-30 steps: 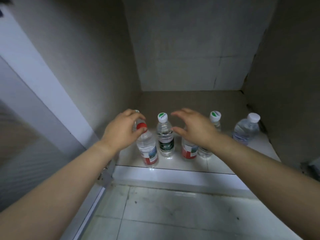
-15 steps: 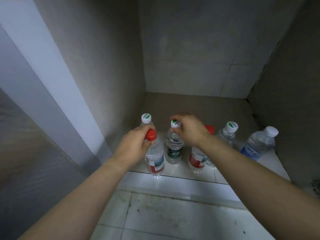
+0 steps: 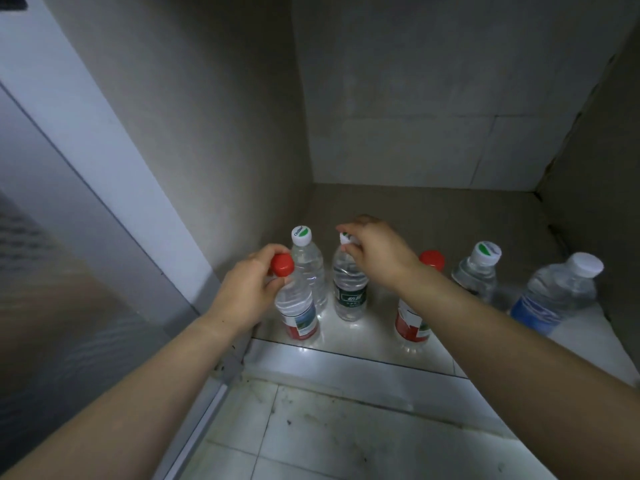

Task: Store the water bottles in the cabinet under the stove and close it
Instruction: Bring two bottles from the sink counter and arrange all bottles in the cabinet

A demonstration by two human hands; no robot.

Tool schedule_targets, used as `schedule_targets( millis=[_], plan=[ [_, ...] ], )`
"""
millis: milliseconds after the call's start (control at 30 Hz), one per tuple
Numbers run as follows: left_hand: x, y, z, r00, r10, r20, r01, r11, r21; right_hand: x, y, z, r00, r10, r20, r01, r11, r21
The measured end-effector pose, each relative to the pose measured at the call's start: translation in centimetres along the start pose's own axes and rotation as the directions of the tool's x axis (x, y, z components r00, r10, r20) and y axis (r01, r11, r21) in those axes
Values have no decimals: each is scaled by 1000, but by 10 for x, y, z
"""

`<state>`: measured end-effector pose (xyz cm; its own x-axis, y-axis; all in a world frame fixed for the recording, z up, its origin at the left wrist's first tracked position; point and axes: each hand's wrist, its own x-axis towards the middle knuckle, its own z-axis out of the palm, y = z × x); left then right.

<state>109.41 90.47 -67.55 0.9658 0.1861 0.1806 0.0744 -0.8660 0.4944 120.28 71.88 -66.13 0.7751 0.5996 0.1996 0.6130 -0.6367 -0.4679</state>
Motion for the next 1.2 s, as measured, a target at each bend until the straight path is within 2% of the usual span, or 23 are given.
schedule_targets(
  millis=[100, 233, 367, 433, 567, 700, 867, 1067, 1200],
  plan=[
    [4, 2, -3, 998, 23, 66, -28, 996, 79, -3, 4, 0, 1000, 24, -8, -24, 1000, 3],
    [22, 9, -18, 986, -61, 158, 34, 986, 164, -7, 8, -3, 999, 35, 17, -35, 999, 19],
    [54, 15, -19, 994, -102, 43, 95, 987, 128, -10, 11, -2, 999, 30, 39, -31, 999, 42],
    [70, 18, -12, 994, -84, 71, 72, 986, 151, -9, 12, -2, 999, 35, 19, -36, 997, 74],
    [91, 19, 3, 967, -42, 252, -31, 960, 278, -3, 15, 0, 1000, 30, -2, -30, 996, 86],
    [104, 19, 4, 958, -13, 285, -92, 932, 350, 8, 23, -4, 1000, 21, -14, -21, 1000, 3],
    [115, 10, 7, 977, 4, 212, -73, 946, 316, 20, 25, -3, 1000, 14, 11, -13, 998, -65],
    [123, 7, 14, 977, 9, 214, -69, 960, 271, 28, 36, -8, 997, 76, 2, -76, 992, -97],
    [113, 13, 15, 976, -45, 212, 13, 988, 151, 21, 39, -17, 997, 50, 57, -49, 998, -24]
  ],
)
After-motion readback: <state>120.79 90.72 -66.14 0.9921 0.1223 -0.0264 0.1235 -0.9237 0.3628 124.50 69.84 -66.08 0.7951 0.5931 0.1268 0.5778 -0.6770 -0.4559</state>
